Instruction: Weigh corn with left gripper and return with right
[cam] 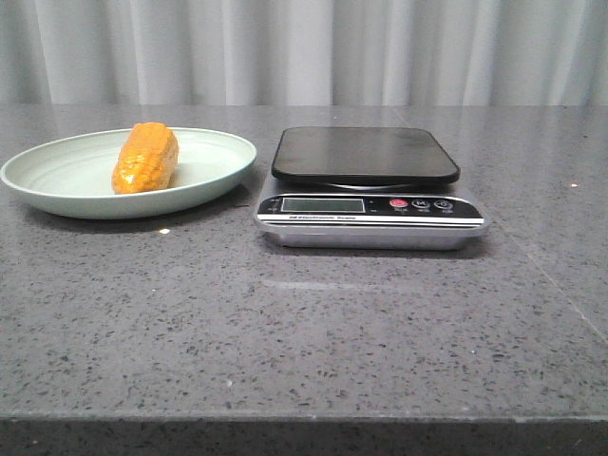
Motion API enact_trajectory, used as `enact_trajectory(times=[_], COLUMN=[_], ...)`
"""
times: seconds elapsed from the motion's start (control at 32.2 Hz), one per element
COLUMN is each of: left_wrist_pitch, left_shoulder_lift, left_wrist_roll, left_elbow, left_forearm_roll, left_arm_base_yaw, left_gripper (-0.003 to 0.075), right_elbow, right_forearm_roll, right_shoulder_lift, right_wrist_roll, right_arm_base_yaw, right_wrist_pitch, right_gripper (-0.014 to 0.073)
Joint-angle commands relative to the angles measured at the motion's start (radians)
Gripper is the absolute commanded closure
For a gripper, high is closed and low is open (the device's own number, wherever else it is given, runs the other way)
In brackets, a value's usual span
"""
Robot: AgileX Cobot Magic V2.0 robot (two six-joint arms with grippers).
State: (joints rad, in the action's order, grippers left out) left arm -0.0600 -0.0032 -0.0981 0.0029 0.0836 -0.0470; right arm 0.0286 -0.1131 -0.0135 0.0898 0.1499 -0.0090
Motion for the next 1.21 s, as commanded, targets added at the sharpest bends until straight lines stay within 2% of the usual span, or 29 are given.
enact_trajectory(times=[0.0, 0.06, 0.19, 0.37, 0.56, 0.65, 0.84, 1.02, 1.18], left_wrist_pitch=[-0.252, -0.344, -0.298, 0.107, 0.424, 0.493, 0.497, 0.627, 0.673], left_shoulder_lift=[-0.022, -0.02, 0.001, 0.138, 0.276, 0.301, 0.33, 0.382, 0.444], left_wrist_roll=[-0.001, -0.001, -0.001, -0.001, -0.001, -0.003, -0.003, -0.003, -0.003], left_elbow=[0.001, -0.031, -0.18, -0.492, -0.688, -0.706, -0.69, -0.702, -0.723], left_forearm_roll=[-0.009, -0.009, 0.004, 0.011, 0.003, -0.03, -0.054, -0.056, -0.058], left_arm_base_yaw=[-0.007, -0.007, -0.007, -0.007, -0.007, -0.007, -0.007, -0.007, -0.007], left_gripper=[0.0586, 0.0586, 0.0586, 0.0586, 0.0586, 0.0586, 0.0586, 0.0582, 0.057], right_elbow=[-0.009, -0.009, -0.009, -0.009, -0.009, -0.009, -0.009, -0.009, -0.009], right_forearm_roll=[0.009, 0.009, 0.009, 0.009, 0.009, 0.009, 0.009, 0.009, 0.009], right_shoulder_lift=[-0.013, -0.013, -0.013, -0.013, -0.013, -0.013, -0.013, -0.013, -0.013], right_wrist_roll=[0.004, 0.004, 0.004, 0.004, 0.004, 0.004, 0.004, 0.004, 0.004], right_arm_base_yaw=[-0.005, -0.005, -0.005, -0.005, -0.005, -0.005, -0.005, -0.005, -0.005], right_wrist_pitch=[-0.084, -0.084, -0.084, -0.084, -0.084, -0.084, -0.084, -0.084, -0.084], right_gripper=[0.0431, 0.0431, 0.0431, 0.0431, 0.0431, 0.0431, 0.0431, 0.0431, 0.0431])
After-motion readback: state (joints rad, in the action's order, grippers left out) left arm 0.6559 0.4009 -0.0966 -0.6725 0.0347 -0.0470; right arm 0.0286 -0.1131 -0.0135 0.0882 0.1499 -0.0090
